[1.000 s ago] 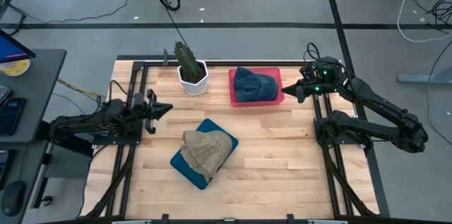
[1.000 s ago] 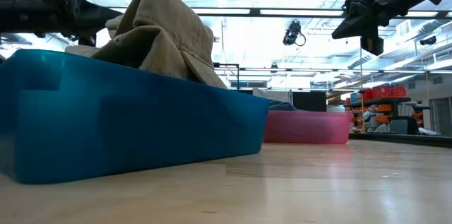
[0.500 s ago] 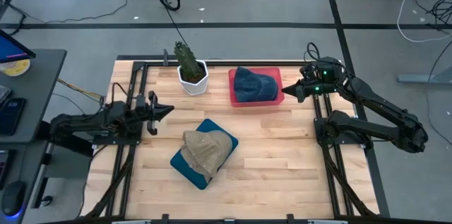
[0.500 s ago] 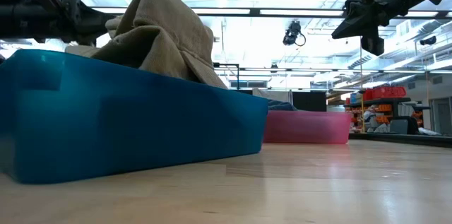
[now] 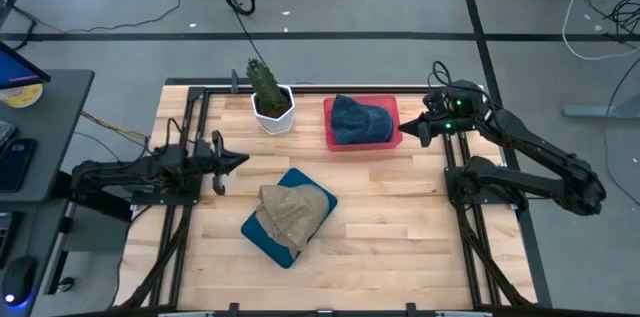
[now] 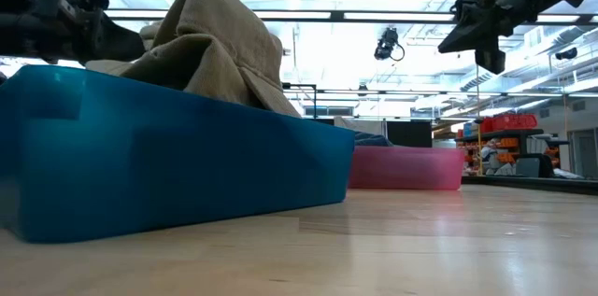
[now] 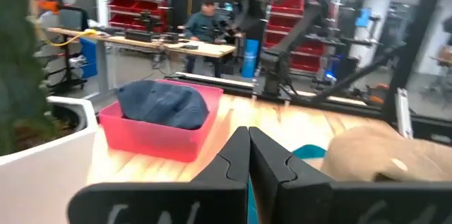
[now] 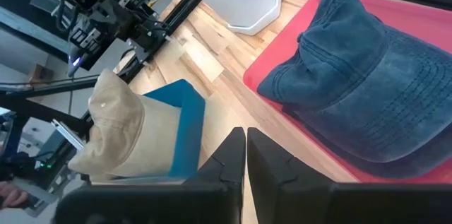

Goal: Pick & Place hat
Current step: Return to Home Position

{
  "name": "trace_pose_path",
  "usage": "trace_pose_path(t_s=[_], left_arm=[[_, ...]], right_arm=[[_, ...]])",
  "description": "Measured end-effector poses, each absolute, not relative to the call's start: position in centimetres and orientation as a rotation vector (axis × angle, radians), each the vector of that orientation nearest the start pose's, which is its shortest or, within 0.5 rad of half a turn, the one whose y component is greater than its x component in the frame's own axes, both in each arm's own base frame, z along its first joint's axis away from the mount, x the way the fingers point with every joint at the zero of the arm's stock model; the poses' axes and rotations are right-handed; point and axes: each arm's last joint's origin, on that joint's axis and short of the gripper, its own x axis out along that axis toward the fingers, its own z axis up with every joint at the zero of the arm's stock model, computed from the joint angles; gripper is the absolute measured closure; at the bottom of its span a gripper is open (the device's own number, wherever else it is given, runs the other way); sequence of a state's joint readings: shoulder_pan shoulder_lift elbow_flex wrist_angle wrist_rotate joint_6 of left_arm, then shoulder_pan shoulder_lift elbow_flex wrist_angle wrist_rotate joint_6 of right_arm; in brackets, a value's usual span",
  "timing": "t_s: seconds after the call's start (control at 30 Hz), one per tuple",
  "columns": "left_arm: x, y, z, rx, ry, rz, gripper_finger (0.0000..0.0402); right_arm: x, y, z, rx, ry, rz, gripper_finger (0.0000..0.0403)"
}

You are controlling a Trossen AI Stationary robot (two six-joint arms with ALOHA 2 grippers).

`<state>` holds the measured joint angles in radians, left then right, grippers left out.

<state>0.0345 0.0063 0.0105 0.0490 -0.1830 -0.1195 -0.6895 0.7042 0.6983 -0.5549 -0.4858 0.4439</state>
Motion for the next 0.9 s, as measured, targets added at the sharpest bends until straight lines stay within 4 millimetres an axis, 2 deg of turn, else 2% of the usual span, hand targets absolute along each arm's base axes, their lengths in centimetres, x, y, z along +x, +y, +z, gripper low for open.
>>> trace_pose_path(t_s=[0.37, 0.63, 0.77, 0.9], left_arm=[[9.73, 0.43, 16.77, -0.084, -0.02, 0.067, 0.0399], [9.73, 0.48, 16.76, -0.143, -0.022, 0.076, 0.0399], [9.73, 0.48, 16.77, -0.145, -0.025, 0.077, 0.0399], [9.74, 0.49, 16.93, -0.146, -0.044, 0.079, 0.0399]], right_arm=[[12.24, -8.34, 28.03, 0.747, 0.442, -0.304, 0.0382], [12.22, -8.28, 27.99, 0.767, 0.446, -0.297, 0.0382], [12.11, -7.89, 27.83, 0.766, 0.481, -0.2, 0.0382], [11.83, -7.48, 28.07, 0.653, 0.476, -0.11, 0.0383]])
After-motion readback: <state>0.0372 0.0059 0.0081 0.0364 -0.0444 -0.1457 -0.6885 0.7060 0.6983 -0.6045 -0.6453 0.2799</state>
